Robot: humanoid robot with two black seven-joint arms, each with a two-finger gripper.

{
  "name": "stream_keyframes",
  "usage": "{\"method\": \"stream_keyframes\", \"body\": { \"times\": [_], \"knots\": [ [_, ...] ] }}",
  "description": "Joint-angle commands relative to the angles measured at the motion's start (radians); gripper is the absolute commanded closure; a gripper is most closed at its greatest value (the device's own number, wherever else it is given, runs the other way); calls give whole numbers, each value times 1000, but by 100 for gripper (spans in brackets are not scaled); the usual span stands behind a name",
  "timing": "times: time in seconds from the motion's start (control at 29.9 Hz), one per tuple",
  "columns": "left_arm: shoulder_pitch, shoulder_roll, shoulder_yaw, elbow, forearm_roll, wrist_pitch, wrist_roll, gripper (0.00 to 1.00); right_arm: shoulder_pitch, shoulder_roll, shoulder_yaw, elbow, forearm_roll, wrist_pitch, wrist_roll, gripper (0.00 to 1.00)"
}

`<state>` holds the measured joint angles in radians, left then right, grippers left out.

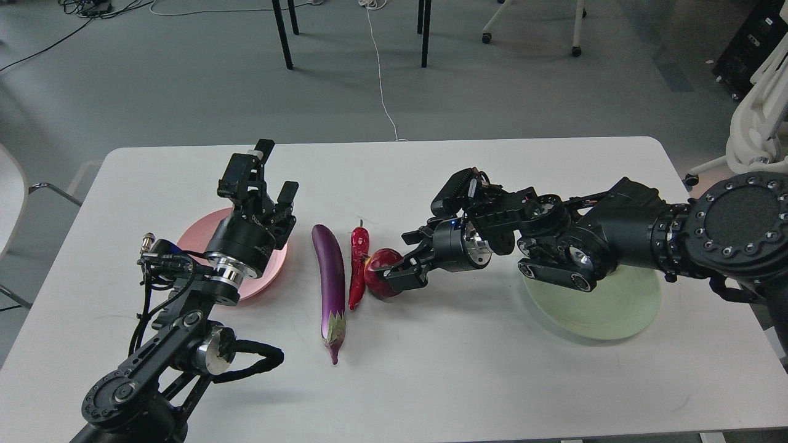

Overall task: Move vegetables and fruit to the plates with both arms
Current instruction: 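Grasp the red apple with the right gripper and lift it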

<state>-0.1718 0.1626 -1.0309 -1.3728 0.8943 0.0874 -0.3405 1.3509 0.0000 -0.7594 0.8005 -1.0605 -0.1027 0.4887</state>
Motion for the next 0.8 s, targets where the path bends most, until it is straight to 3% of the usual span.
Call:
{"method": "stream_keyframes", "body": {
  "times": [0.0, 0.57, 0.64, 0.74, 0.77],
  "knots": [
    [0, 2, 0, 0, 0, 0, 0, 2, -3, 0, 0, -1, 1, 0, 0, 7],
    [0, 2, 0, 0, 0, 0, 1, 2, -24, 0, -1, 6, 2, -8, 0, 9],
    [0, -2, 0, 0, 0, 0, 0, 2, -27, 0, -1, 5, 1, -12, 0, 15],
    [0, -2, 0, 0, 0, 0, 1, 2, -29, 0, -1, 2, 1, -12, 0, 34],
    [0, -2, 0, 0, 0, 0, 1, 2, -29, 0, -1, 2, 1, -12, 0, 34]
  ]
}}
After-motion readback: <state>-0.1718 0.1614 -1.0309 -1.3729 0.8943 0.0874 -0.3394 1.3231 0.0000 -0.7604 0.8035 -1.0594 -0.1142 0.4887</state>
